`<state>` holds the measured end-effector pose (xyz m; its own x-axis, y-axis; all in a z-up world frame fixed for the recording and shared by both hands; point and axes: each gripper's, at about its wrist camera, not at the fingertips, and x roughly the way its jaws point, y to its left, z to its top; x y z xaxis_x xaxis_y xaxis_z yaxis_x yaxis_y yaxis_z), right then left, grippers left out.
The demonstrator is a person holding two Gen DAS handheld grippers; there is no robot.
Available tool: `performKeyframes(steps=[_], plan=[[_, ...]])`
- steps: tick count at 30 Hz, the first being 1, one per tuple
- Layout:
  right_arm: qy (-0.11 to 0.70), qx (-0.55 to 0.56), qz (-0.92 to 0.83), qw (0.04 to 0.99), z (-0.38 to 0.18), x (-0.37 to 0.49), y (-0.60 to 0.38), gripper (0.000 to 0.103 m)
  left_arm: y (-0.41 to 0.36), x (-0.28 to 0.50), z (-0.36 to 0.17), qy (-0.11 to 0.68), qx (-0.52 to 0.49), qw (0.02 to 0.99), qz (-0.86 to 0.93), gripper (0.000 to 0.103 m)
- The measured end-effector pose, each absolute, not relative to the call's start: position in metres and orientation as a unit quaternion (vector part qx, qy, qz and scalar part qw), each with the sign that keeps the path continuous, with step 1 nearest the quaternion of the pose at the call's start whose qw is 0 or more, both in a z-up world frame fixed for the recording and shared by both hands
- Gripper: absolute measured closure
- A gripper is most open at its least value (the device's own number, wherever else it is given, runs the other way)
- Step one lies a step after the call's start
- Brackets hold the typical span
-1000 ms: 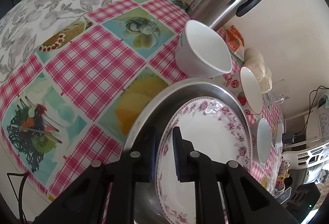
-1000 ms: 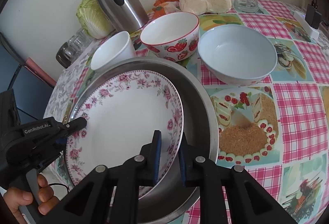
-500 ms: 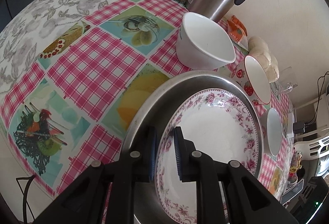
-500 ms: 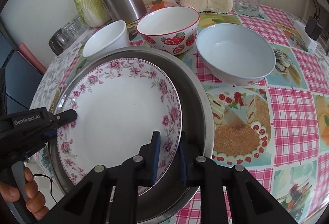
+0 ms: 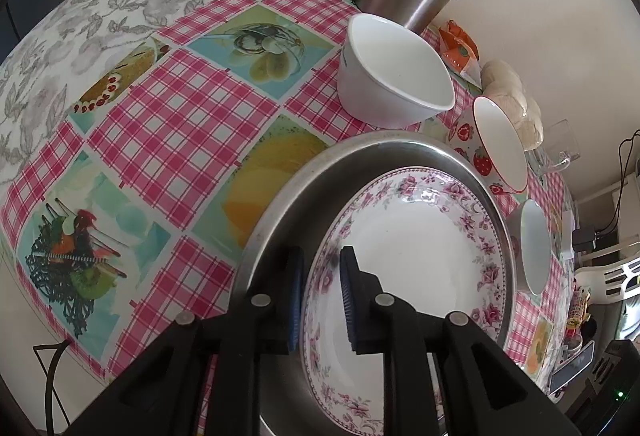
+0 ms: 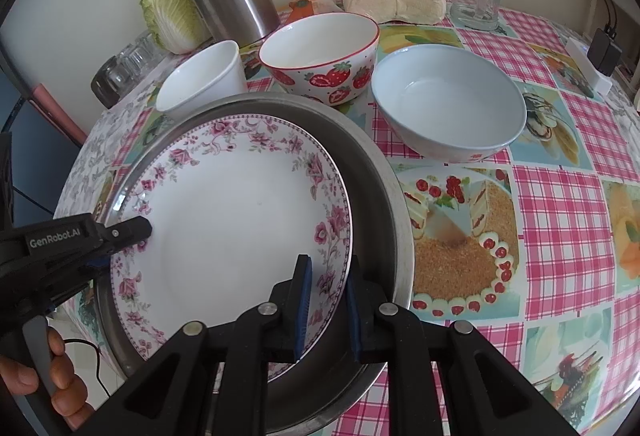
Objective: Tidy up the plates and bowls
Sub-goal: 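Open the right gripper to release the plate inside the basin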
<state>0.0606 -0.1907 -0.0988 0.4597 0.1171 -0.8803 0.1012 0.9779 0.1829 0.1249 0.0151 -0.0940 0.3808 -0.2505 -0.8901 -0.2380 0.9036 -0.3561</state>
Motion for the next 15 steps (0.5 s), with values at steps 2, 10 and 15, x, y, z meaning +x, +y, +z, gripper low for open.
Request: performKeyframes(steps=[2, 10, 15], plan=[[0.516, 0.097, 0.002, 0.851, -0.097, 0.06, -0.188, 0.08, 0.013, 0.126, -0.093, 0.558, -0.212, 0.803, -0.009, 0.078], [0.505, 0.083, -0.009, 0.859, -0.09, 0.057, -0.187, 0.076, 0.009, 0.127, -0.09, 0.559, -0.198, 0.805, -0.015, 0.066], [0.498, 0.079, -0.016, 0.863, -0.087, 0.056, -0.189, 0.076, 0.009, 0.128, -0.09, 0.56, -0.196, 0.805, -0.013, 0.066]])
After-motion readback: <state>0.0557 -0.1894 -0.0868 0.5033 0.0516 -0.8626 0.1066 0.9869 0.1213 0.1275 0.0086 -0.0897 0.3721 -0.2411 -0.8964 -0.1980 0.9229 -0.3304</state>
